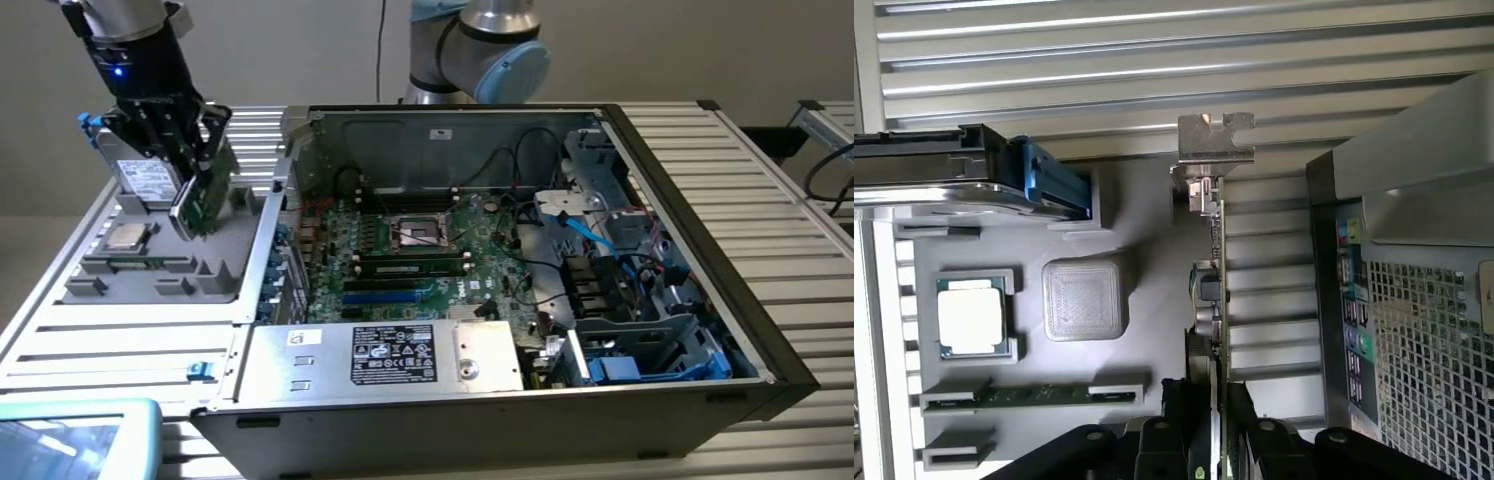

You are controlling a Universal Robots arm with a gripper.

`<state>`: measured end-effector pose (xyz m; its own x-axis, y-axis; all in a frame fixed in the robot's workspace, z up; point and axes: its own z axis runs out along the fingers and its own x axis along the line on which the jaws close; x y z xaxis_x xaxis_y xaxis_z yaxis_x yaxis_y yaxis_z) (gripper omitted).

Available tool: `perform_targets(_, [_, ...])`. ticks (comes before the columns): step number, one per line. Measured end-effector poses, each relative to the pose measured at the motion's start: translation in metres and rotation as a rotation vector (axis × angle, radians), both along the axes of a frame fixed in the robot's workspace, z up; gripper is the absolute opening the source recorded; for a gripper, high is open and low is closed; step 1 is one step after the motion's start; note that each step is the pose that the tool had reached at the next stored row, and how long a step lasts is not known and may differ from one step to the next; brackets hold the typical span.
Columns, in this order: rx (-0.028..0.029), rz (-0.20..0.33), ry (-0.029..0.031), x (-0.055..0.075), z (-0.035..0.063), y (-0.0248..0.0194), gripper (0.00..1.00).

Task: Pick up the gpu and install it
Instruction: 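Pick up the gpu and move the gpu toward the slot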

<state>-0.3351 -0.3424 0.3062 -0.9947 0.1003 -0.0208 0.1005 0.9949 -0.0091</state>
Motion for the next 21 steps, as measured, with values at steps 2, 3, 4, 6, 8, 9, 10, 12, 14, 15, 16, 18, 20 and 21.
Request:
perform_targets(2, [0.0000,0.000,-0.0002,0.000,0.0094,0.0000,0.27])
perform_targets(3, [-0.0001,0.000,0.0000,0.000,0.0139,0.0000,0.27])
perform_targets(4, [-0.0001,0.000,-0.0001,0.000,0.0184,0.0000,0.27])
perform_targets(6, [-0.0004,0.000,0.0000,0.000,0.0274,0.0000,0.27])
perform_targets(8, [-0.0011,0.000,-0.0001,0.000,0.0366,0.0000,0.27])
perform_targets(9, [-0.0014,0.000,-0.0001,0.000,0.0411,0.0000,0.27])
perform_targets(10, [-0.0018,0.000,-0.0002,0.000,0.0456,0.0000,0.27])
perform_targets(12, [-0.0027,0.000,-0.0001,-0.001,0.0546,0.0000,0.27])
perform_targets(14, [-0.0037,0.000,0.0000,-0.001,0.0638,0.0000,0.27])
perform_targets(15, [-0.0040,0.000,-0.0001,-0.001,0.0683,0.0001,0.27])
perform_targets(16, [-0.0046,0.000,0.0000,-0.001,0.0729,0.0000,0.27])
perform_targets(18, [-0.0057,0.000,-0.0001,-0.001,0.0819,0.0000,0.27])
perform_targets(20, [-0.0069,0.000,-0.0001,-0.001,0.0907,0.0000,0.27])
perform_targets(21, [-0.0077,0.000,-0.0001,-0.001,0.0955,0.0000,0.27])
